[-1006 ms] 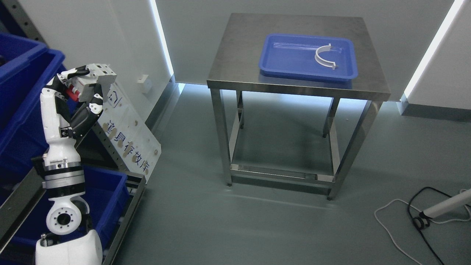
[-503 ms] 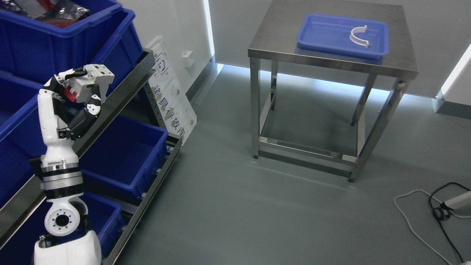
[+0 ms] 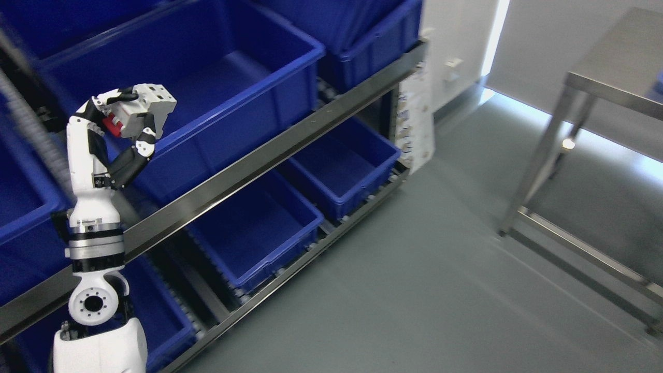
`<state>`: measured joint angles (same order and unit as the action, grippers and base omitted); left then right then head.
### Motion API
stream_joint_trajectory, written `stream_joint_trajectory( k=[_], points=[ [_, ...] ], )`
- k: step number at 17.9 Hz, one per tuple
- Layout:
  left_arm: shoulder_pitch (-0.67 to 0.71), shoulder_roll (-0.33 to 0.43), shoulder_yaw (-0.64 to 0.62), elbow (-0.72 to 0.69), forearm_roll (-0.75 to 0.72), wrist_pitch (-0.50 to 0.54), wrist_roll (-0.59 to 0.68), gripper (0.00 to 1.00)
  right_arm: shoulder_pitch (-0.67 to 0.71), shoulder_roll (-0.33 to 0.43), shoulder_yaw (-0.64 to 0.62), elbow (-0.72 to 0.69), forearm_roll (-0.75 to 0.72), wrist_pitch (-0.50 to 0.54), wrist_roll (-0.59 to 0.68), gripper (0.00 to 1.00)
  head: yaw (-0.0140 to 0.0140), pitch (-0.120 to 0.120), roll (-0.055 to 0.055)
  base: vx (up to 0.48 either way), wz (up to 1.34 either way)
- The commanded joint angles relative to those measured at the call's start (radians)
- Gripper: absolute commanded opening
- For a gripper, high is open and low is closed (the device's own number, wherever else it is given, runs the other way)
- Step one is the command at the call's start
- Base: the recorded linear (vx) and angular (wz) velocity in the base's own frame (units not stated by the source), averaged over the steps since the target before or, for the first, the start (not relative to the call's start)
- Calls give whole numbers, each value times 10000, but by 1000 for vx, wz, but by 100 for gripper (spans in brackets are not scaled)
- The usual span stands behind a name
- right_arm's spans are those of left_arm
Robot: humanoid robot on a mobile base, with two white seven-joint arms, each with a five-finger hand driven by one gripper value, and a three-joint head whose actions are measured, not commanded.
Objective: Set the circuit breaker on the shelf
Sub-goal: 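Hold the breaker raised in the left hand while turning toward the bin shelf, then lower the left hand into the upper blue bin and release the breaker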
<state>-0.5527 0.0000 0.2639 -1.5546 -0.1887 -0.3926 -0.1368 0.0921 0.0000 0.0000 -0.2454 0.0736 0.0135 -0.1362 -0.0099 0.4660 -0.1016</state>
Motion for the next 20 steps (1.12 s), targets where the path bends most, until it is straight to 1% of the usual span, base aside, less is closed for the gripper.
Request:
stream_joint_trajectory(
  k=[1, 3, 6, 8, 9, 11, 12, 17, 20],
  points=[
    [-1357, 175, -1380, 68, -91, 609, -197, 8, 0, -175, 199, 0, 0, 647, -3, 100, 0, 0, 0, -46, 1130],
    [-1819, 175, -1320, 205, -198, 1422, -212, 8, 0, -175, 199, 0, 0, 647, -3, 100, 0, 0, 0, -31, 1077],
    [-2035, 175, -1136, 511, -245, 2373, -212, 8, 0, -175, 199, 0, 0, 647, -3, 100, 0, -1, 0, 5, 923],
    [-2310, 703, -1181, 834, -336, 3185, -243, 8, 0, -175, 199, 0, 0, 647, -3, 100, 0, -1, 0, 52, 685],
    [-2585, 1131, -1288, 1139, -474, 3463, -410, 8, 0, -175, 199, 0, 0, 647, -3, 100, 0, -1, 0, 57, 610],
    [-3137, 1975, -1700, 1905, -765, 3527, -1113, 8, 0, -175, 199, 0, 0, 647, -3, 100, 0, -3, 0, 82, 403],
    [-3474, 2283, -2098, 2425, -1146, 3543, -1467, 8, 0, -175, 199, 0, 0, 647, -3, 100, 0, -3, 0, 91, 352],
    [-4855, 2409, -3235, 4879, -2512, 3543, -3016, 9, 0, -175, 199, 0, 0, 647, -3, 100, 0, -2, 0, 96, 248],
    [-5684, 2332, -3940, 6460, -3189, 3451, -3188, 9, 0, -175, 199, 0, 0, 647, -3, 100, 0, -3, 0, 113, 119]
  ],
)
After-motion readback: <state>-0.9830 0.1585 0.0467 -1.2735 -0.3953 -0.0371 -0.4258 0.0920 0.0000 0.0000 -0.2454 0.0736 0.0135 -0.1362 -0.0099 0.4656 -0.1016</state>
